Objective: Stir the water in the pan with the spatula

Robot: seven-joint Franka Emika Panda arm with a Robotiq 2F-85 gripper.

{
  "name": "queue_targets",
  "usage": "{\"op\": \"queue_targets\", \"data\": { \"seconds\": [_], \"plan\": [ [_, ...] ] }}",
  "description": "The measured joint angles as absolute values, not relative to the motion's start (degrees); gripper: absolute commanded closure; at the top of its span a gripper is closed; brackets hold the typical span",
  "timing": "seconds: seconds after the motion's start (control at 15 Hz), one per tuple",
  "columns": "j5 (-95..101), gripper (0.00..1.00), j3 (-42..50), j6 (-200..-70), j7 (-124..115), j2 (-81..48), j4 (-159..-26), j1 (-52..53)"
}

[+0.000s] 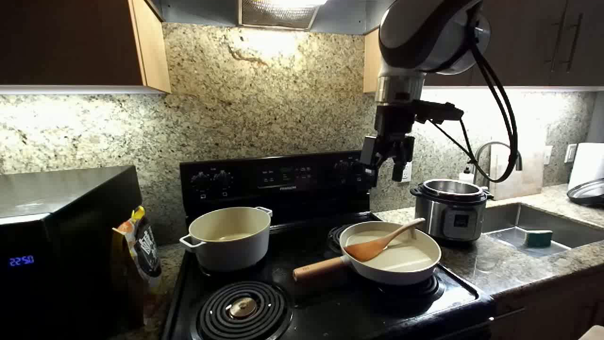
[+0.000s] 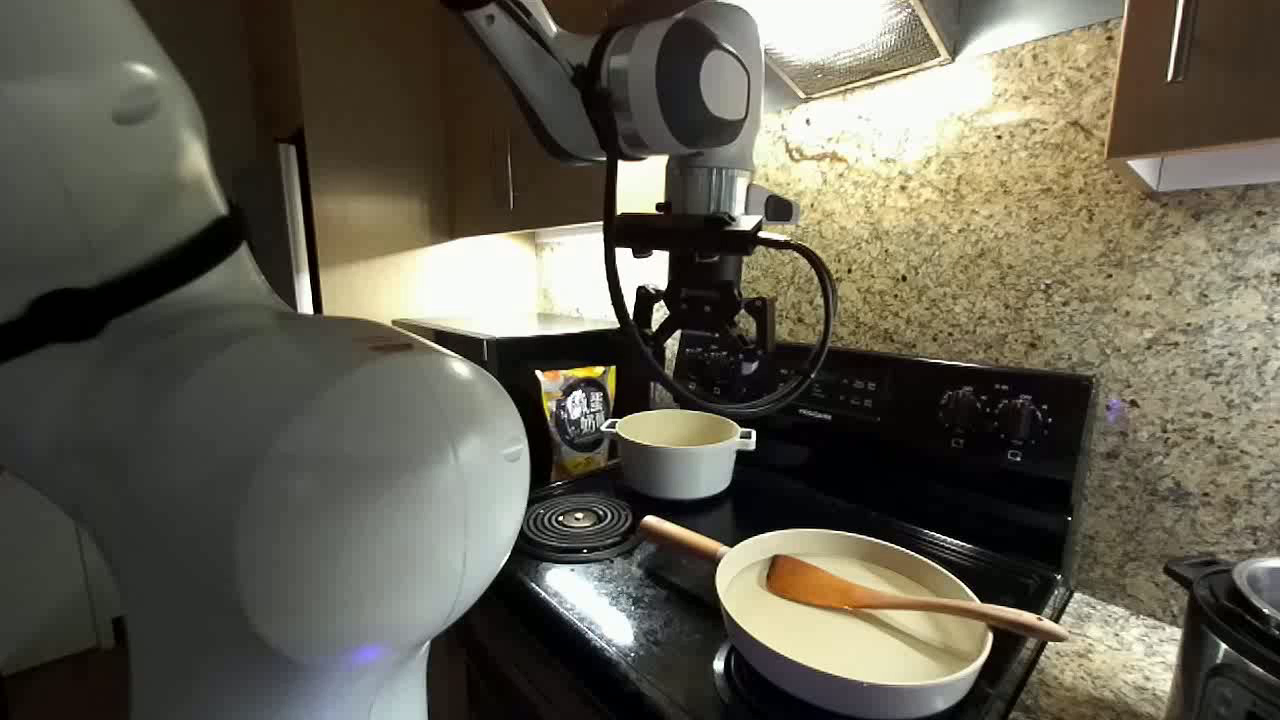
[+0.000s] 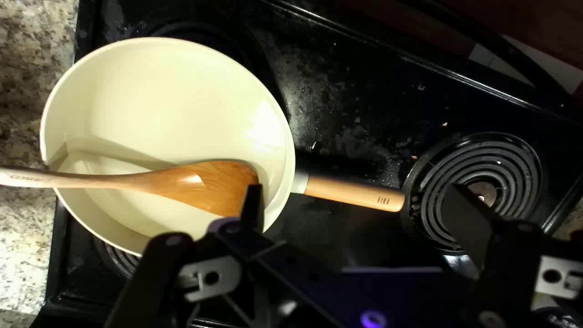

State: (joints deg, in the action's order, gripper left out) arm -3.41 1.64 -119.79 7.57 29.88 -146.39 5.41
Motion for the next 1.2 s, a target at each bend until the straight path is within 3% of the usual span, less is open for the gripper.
{"op": "queue_targets", "data": {
  "seconds": [0.53, 1.2],
  "plan": [
    [-3.4, 0.0, 1.0, -119.7, 4.6, 29.9, -146.5, 5.3],
    [-1.9, 0.0, -4.4, -120.1, -20.6, 27.0, -148.9, -1.1]
  ]
}}
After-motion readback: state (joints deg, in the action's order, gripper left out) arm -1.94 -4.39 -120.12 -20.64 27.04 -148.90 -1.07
